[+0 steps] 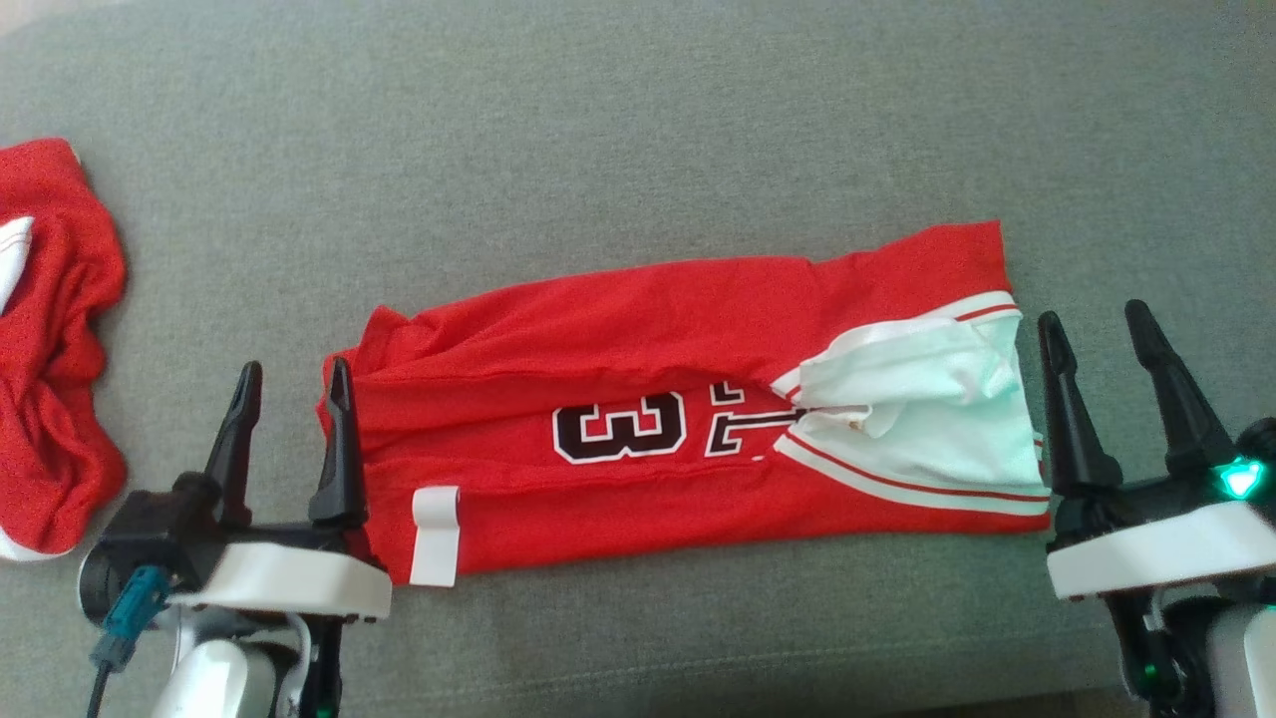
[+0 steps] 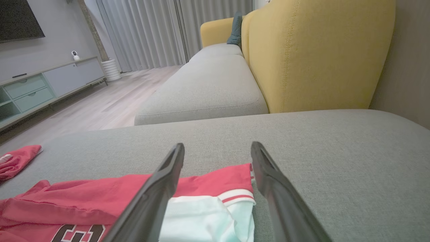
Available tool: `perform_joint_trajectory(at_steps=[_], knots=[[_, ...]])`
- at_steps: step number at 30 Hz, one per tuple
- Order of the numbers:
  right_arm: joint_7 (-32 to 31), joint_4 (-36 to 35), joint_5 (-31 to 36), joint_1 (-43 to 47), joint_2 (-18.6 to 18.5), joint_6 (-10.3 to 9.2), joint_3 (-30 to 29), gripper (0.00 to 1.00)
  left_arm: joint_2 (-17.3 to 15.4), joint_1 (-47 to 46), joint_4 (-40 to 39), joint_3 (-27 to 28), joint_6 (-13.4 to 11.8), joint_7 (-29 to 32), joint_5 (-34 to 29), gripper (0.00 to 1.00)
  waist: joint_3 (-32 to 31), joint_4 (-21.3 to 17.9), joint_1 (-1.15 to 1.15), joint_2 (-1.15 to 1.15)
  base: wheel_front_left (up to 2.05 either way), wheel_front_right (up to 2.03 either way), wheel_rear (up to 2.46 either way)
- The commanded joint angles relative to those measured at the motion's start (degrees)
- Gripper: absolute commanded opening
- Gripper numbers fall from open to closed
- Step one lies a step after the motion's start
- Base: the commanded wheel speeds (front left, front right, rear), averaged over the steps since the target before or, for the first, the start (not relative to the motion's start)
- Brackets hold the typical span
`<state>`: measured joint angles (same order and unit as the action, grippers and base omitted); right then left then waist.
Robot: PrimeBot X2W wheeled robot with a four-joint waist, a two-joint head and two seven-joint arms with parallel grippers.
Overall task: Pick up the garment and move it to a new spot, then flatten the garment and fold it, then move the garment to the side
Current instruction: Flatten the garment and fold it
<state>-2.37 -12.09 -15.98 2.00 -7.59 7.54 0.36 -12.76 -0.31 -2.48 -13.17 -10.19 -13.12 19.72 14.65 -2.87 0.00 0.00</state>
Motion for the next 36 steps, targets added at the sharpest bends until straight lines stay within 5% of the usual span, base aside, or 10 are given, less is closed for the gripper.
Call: perform_joint_trajectory(at_steps=[1, 27, 28, 30, 36], knots=[[-0.1, -1.5, 0.1, -1.0, -0.5, -0.05, 0.6, 1.0, -1.4, -2.0, -2.2, 1.7, -0.4, 0.0, -0.5, 1.0, 0.5, 0.2, 0.0, 0.0, 0.0, 0.0, 0.0], [-9.9, 18.6, -2.6, -7.1, 0.6, -0.05, 3.3, 1.0, -0.7, -9.9, 1.3, -0.7, 2.0, -1.0, -1.0, 1.0, 9.3, 3.0, 0.0, 0.0, 0.0, 0.0, 0.0], [-10.8, 19.0, -2.6, -7.0, 0.6, -0.05, 3.7, 0.76, -0.6, -10.0, 1.4, -0.8, 2.0, -1.1, -1.0, 1.0, 9.2, 3.0, 0.0, 0.0, 0.0, 0.0, 0.0], [-12.3, 19.3, -3.1, -7.0, 0.9, -0.05, 4.6, 0.03, -0.5, -10.1, 1.7, -0.7, 2.1, -1.2, -0.9, 1.0, 9.2, 3.0, 0.0, 0.0, 0.0, 0.0, 0.0], [-13.4, 18.0, -3.1, -7.2, 1.3, -0.05, 3.8, 0.0, -0.3, -10.5, 2.1, -0.8, 2.2, -1.4, -0.9, 1.0, 9.0, 3.1, 0.0, 0.0, 0.0, 0.0, 0.0]])
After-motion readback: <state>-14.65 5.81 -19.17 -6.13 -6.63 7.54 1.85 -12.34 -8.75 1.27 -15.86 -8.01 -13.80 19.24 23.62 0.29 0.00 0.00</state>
